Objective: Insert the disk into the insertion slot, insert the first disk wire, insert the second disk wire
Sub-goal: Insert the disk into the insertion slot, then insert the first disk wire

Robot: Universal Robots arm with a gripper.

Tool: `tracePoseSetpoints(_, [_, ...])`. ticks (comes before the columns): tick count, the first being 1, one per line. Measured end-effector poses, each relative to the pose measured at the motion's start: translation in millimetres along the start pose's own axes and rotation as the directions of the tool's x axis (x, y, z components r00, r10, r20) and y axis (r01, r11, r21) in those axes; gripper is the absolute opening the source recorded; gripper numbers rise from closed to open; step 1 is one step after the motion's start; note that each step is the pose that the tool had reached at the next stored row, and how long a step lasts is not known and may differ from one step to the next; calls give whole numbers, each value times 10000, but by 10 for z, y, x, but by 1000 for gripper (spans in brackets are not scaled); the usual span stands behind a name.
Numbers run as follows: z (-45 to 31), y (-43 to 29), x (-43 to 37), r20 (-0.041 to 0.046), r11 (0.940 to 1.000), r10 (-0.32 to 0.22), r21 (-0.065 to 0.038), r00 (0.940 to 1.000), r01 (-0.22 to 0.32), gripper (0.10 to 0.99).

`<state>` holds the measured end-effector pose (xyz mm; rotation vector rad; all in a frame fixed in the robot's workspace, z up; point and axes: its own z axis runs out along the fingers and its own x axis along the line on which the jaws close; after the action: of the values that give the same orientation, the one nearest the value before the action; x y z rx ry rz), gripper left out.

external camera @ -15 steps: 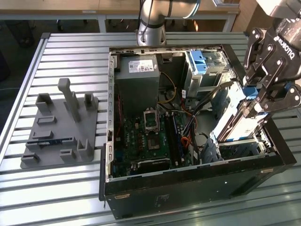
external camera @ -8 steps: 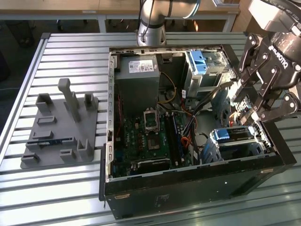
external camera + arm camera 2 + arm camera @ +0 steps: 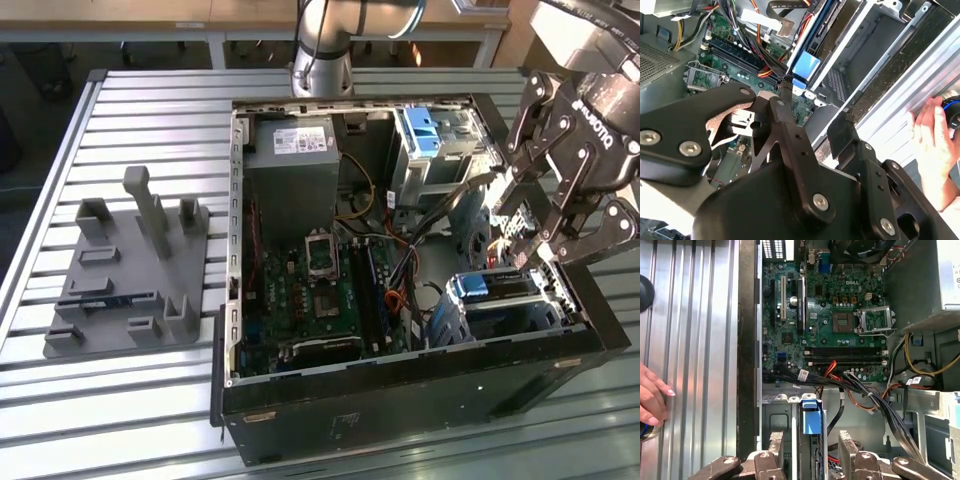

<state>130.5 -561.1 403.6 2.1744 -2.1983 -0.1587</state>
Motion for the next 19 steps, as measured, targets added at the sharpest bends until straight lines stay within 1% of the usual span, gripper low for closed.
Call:
tracePoseSetpoints(3, [0, -1, 0, -9, 10000, -92, -3, 10000, 92, 557])
tracePoseSetpoints(14, [0, -1, 0, -13, 9999, -128, -5, 9999, 127, 557])
tracePoseSetpoints(15, [1, -1, 0, -12, 9999, -130, 21, 9999, 130, 557])
tracePoseSetpoints(16, [0, -2, -1, -14, 9998, -136, 154, 9999, 136, 557])
tracePoseSetpoints(19, [2, -2, 0, -16, 9977, -154, 663, 9999, 155, 557])
